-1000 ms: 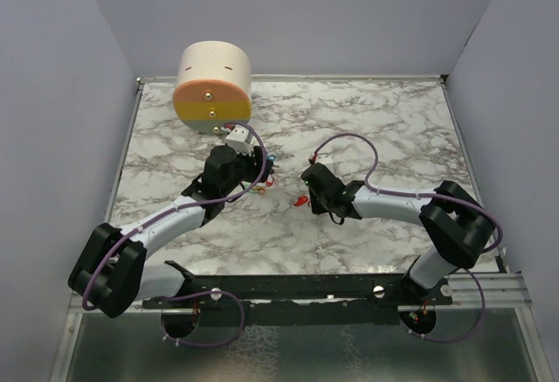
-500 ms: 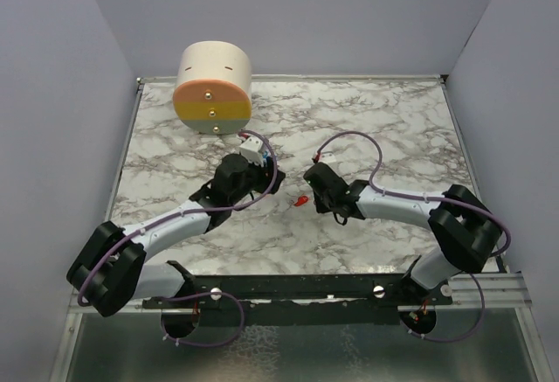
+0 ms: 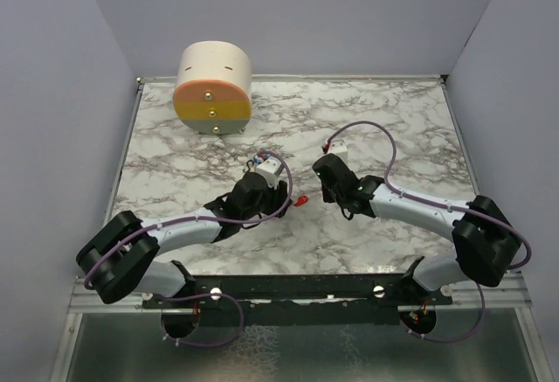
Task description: Put the keys on the keyring
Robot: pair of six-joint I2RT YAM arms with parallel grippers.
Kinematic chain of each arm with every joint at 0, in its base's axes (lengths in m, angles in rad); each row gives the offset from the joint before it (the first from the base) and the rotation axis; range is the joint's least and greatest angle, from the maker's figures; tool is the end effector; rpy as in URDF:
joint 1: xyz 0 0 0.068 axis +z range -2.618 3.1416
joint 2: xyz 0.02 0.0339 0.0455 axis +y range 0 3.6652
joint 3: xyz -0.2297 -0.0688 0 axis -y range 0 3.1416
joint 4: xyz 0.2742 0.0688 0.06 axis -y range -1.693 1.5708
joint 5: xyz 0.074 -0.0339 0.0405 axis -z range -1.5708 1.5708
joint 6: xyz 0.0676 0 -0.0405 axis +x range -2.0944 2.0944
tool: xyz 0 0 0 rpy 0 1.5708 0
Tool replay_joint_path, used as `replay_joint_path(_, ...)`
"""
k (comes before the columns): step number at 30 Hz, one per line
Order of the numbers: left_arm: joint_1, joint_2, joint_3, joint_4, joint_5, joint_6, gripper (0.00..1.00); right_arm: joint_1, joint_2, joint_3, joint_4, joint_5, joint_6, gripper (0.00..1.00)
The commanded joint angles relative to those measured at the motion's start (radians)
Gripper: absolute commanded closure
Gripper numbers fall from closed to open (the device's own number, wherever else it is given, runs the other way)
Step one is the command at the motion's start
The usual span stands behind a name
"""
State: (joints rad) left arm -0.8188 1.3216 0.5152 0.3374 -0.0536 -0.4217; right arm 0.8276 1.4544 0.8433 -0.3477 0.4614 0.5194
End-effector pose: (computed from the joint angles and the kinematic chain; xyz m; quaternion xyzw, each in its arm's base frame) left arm 0.2231 -0.2332 0.1158 0.1543 0.8378 -0.2856 0.4391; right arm 0.2452 0.2223 0.1233 -0.0744 0.9279 0.0125 0.3652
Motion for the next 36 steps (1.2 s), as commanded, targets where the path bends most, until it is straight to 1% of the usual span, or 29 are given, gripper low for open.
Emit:
replay_joint_path(1, -0.017, 0.038, -0.003, 0.002, -0.018, -0.028, 0.51, -0.016, -0.051, -0.003, -0.014, 0.059, -0.020, 0.99)
replay_joint_path(17, -0.027, 0.167, 0.020, 0.073, 0.010, -0.044, 0.55, -0.028, -0.102, -0.033, -0.003, 0.049, -0.034, 0.99)
replay_joint_path(36, -0.028, 0.287, 0.074, 0.130, 0.035, -0.047, 0.64, -0.036, -0.121, -0.060, 0.004, 0.045, -0.037, 0.99)
